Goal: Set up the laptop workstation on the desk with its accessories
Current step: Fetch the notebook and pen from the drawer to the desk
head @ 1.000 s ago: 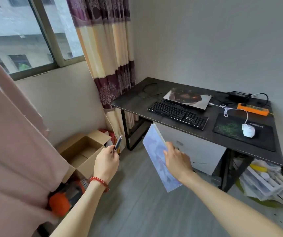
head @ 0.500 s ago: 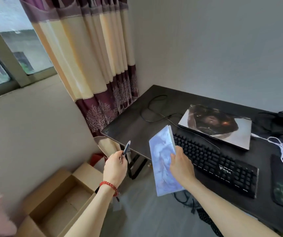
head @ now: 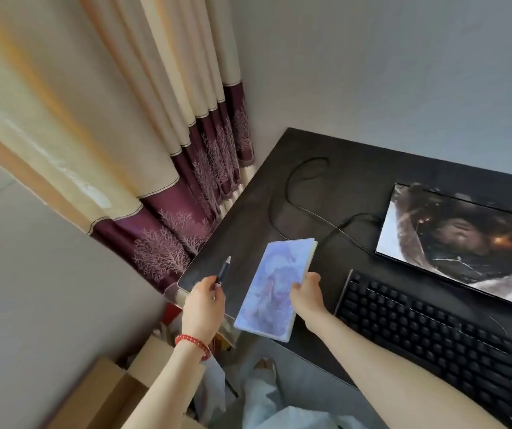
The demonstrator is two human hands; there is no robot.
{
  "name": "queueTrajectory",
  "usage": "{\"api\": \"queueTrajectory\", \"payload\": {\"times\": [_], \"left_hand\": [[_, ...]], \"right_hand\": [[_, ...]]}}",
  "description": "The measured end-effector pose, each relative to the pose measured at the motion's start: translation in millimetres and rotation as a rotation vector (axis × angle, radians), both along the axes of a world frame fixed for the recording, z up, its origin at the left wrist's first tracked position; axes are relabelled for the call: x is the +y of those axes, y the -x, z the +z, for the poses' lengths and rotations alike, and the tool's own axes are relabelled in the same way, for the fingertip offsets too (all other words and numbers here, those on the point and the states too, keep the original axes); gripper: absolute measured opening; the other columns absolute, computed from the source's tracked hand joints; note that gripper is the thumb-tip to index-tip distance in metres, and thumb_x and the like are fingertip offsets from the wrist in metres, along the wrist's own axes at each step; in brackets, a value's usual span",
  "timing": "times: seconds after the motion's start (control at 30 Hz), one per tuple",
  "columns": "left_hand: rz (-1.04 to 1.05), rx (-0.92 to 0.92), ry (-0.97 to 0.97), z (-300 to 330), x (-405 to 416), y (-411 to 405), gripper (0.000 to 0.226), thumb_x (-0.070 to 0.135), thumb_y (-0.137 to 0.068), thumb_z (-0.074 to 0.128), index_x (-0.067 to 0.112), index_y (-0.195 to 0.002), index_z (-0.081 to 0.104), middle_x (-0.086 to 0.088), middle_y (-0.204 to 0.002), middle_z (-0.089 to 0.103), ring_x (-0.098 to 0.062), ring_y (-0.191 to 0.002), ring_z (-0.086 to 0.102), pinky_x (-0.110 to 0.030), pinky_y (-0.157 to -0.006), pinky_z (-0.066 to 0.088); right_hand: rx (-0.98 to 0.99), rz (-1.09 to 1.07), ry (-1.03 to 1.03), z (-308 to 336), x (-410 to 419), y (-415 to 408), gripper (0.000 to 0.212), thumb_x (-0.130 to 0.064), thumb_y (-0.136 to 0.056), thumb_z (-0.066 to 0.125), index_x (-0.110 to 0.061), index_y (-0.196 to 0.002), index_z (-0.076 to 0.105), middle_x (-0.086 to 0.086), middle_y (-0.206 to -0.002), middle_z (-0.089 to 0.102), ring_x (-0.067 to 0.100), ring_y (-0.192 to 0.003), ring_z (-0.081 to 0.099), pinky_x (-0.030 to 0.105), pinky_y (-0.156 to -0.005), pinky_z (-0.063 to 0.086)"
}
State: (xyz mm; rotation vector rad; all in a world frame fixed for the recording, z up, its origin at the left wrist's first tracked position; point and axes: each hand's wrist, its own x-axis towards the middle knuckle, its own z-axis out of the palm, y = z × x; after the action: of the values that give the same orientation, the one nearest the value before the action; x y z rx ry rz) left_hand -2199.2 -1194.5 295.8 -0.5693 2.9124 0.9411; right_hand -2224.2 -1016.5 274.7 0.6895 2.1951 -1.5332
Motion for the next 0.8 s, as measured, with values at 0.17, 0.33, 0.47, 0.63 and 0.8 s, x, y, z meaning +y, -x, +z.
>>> {"api": "queueTrajectory", "payload": {"times": [0.17, 0.33, 0.47, 0.63, 0.8], "left_hand": [[-0.181, -0.115, -0.043, -36.1, -32.5, 75.1, 0.025, 0.018, -0.096, 0.039, 0.008, -0.118, 0.047, -0.015, -0.097, 0.066, -0.035, -0.085, 0.062, -0.039, -0.073, 0.050], [-0.453, -0.203, 0.030, -66.5, -40.8, 116.8, 0.025, 0.015, -0.098, 0.031, 0.008, -0.119, 0.042, -0.020, -0.093, 0.065, -0.043, -0.079, 0.059, -0.037, -0.059, 0.036], [-0.653, -0.222, 0.161, -81.1, -37.5, 124.6, 0.042, 0.004, -0.092, 0.036, 0.014, -0.133, 0.037, -0.011, -0.116, 0.060, -0.040, -0.088, 0.059, -0.042, -0.071, 0.045], [-0.725, -0.256, 0.189, -87.8, -39.5, 154.9, 0.063, -0.005, -0.084, 0.038, 0.013, -0.142, 0.022, -0.007, -0.142, 0.040, -0.036, -0.105, 0.057, -0.042, -0.084, 0.045], [-0.720, -0.235, 0.216, -78.7, -34.2, 188.1, 0.046, 0.002, -0.090, 0.037, 0.016, -0.134, 0.032, -0.013, -0.110, 0.062, -0.041, -0.086, 0.061, -0.041, -0.069, 0.045]], "right_hand": [[-0.122, 0.011, -0.202, -19.8, -38.6, 50.2, 0.018, -0.015, -0.092, 0.041, -0.005, -0.106, 0.035, 0.015, -0.105, 0.056, 0.030, -0.086, 0.058, 0.032, -0.064, 0.041], [-0.087, 0.492, -0.713, -32.8, -43.9, 58.2, 0.052, -0.026, -0.091, 0.047, -0.013, -0.138, 0.028, 0.010, -0.132, 0.047, 0.029, -0.120, 0.047, 0.037, -0.084, 0.044], [-0.012, 0.892, -0.751, -54.0, -40.6, 57.6, 0.075, -0.038, -0.092, 0.048, -0.028, -0.148, -0.001, 0.006, -0.157, -0.016, 0.022, -0.144, -0.013, 0.046, -0.117, 0.003], [-0.041, 0.873, -0.751, -70.9, -42.1, 85.7, 0.080, -0.039, -0.091, 0.050, -0.028, -0.147, -0.007, 0.005, -0.154, -0.025, 0.019, -0.141, -0.024, 0.044, -0.117, -0.006], [-0.046, 0.807, -0.705, -71.7, -36.9, 111.5, 0.080, -0.039, -0.089, 0.053, -0.033, -0.147, -0.003, -0.003, -0.154, -0.023, 0.014, -0.142, -0.022, 0.045, -0.116, -0.005]]}}
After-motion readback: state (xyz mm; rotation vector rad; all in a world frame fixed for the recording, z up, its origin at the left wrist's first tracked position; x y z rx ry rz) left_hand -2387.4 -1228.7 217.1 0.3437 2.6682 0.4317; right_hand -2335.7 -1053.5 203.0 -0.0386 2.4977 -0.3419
